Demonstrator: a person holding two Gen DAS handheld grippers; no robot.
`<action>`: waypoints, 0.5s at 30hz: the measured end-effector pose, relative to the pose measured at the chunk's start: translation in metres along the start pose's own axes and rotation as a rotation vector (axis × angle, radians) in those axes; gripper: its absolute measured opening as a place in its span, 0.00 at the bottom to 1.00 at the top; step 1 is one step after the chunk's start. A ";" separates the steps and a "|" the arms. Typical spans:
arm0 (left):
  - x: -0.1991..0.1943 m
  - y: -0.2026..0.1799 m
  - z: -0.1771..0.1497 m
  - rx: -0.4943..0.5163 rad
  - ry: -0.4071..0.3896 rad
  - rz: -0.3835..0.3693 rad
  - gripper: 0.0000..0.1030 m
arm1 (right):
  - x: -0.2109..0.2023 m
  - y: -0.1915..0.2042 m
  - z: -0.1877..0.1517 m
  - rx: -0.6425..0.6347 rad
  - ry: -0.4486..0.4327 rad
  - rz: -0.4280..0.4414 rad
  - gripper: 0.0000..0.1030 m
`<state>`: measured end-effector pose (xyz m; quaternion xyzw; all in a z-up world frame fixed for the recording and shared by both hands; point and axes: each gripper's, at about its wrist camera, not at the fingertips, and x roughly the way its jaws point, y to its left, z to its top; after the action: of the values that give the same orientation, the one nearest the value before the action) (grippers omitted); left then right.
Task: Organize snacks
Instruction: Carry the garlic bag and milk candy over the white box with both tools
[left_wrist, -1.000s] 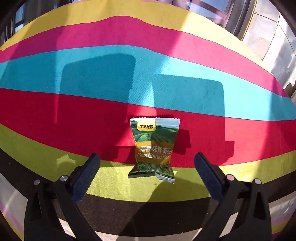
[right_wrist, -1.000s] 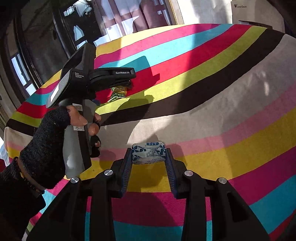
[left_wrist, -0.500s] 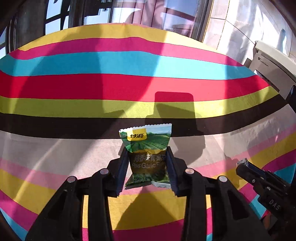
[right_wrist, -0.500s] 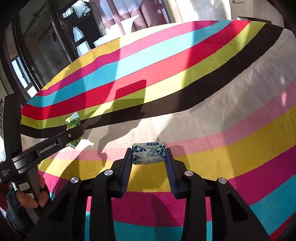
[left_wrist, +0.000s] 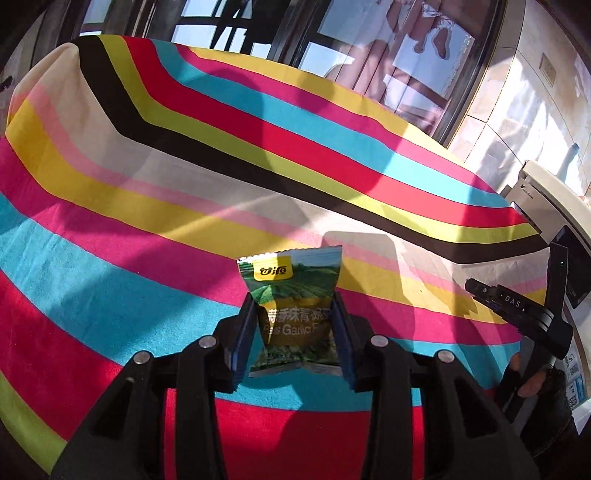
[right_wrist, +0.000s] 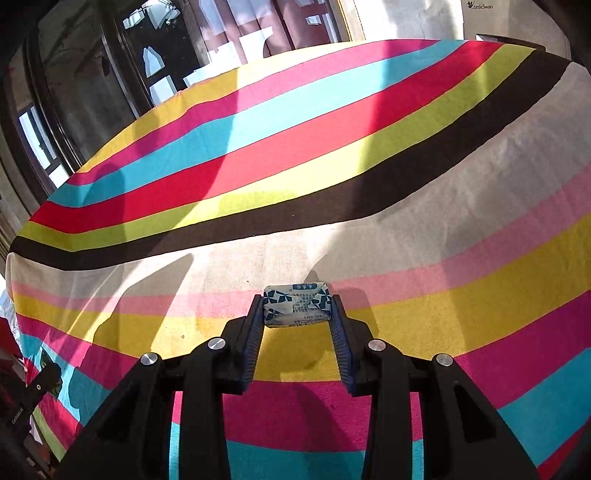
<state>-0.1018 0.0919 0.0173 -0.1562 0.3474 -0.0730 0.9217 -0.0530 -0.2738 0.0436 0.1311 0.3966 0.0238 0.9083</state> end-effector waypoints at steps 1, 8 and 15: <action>0.000 0.001 0.000 -0.010 -0.001 -0.011 0.39 | 0.002 0.000 0.000 -0.001 0.007 -0.004 0.34; 0.011 0.000 0.002 -0.023 0.042 -0.057 0.39 | 0.001 0.002 -0.001 -0.005 0.001 -0.025 0.34; 0.017 0.000 0.002 -0.020 0.080 -0.059 0.39 | -0.006 0.019 -0.007 -0.087 -0.017 -0.102 0.34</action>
<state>-0.0879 0.0878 0.0084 -0.1728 0.3798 -0.1030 0.9029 -0.0611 -0.2546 0.0486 0.0712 0.3935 -0.0064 0.9165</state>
